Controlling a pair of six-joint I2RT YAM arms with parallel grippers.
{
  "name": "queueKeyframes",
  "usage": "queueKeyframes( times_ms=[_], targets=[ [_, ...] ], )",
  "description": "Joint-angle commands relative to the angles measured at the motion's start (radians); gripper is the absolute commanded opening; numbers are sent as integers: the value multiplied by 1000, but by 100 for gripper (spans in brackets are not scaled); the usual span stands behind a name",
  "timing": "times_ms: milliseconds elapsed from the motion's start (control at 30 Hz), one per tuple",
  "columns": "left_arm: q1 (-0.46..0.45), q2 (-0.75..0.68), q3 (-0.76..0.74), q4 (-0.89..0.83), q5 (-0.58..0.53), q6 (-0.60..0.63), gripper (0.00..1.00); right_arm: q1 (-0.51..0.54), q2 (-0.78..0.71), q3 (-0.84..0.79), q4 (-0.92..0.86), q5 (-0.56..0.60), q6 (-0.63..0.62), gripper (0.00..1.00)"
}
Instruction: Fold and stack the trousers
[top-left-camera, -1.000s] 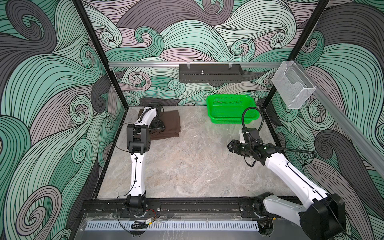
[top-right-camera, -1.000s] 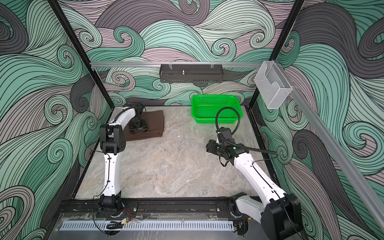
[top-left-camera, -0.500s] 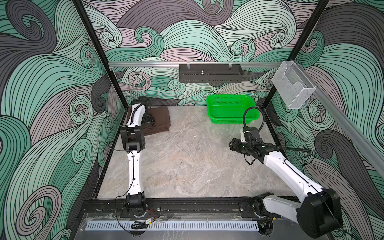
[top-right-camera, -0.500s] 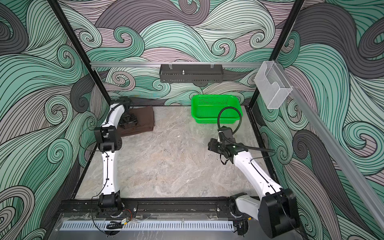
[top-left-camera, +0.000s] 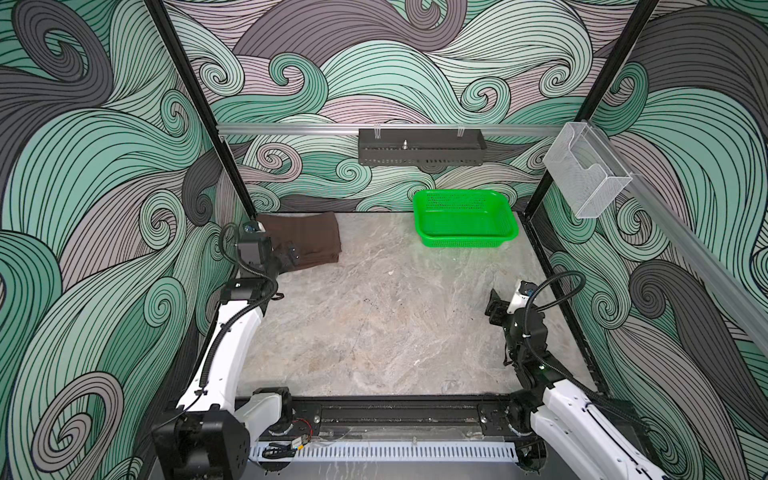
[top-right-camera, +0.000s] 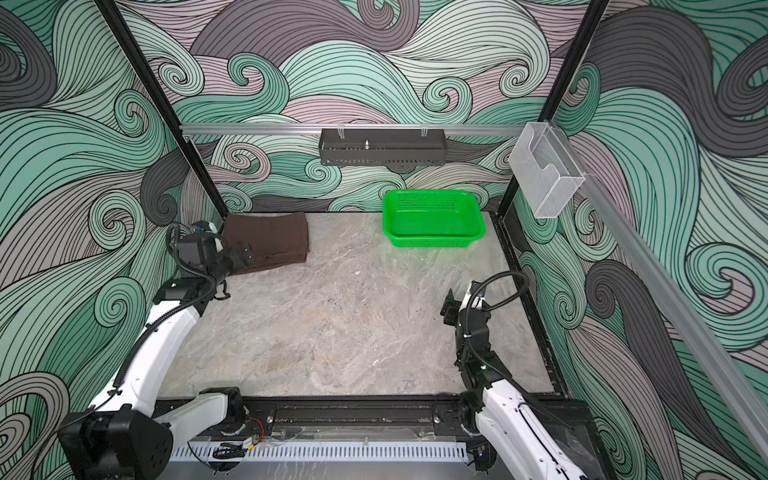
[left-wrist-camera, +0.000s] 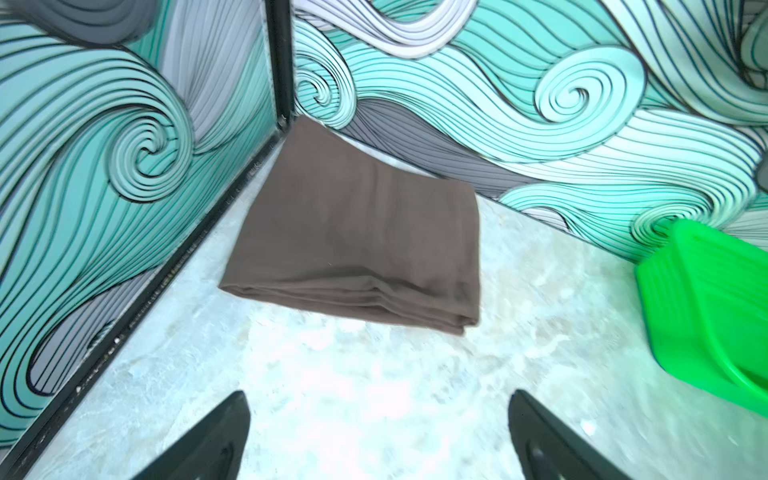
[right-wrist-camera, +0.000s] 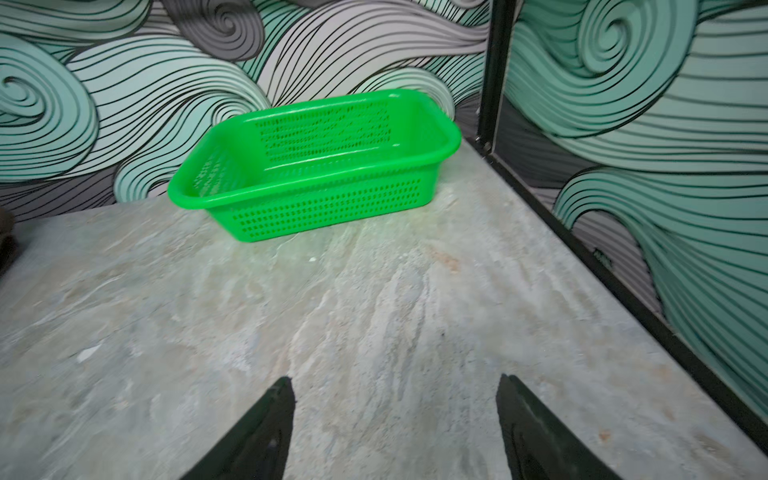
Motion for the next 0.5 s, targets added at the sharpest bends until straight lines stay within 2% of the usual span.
queueKeyframes(
  times_ms=[0, 133, 233, 367, 467],
  targets=[
    [4, -4, -179, 198, -136, -7, 99, -6, 45, -61, 205, 141, -92, 80],
    [4, -13, -231, 197, -155, -51, 99, -54, 235, -87, 410, 130, -112, 83],
    [3, 6, -262, 225, -210, -93, 99, -108, 411, -49, 544, 50, -125, 84],
    [4, 7, -339, 332, -296, -109, 99, -150, 666, 19, 732, -9, -146, 86],
    [5, 32, -377, 424, -348, -67, 99, -179, 788, 66, 777, -76, -149, 86]
  ],
)
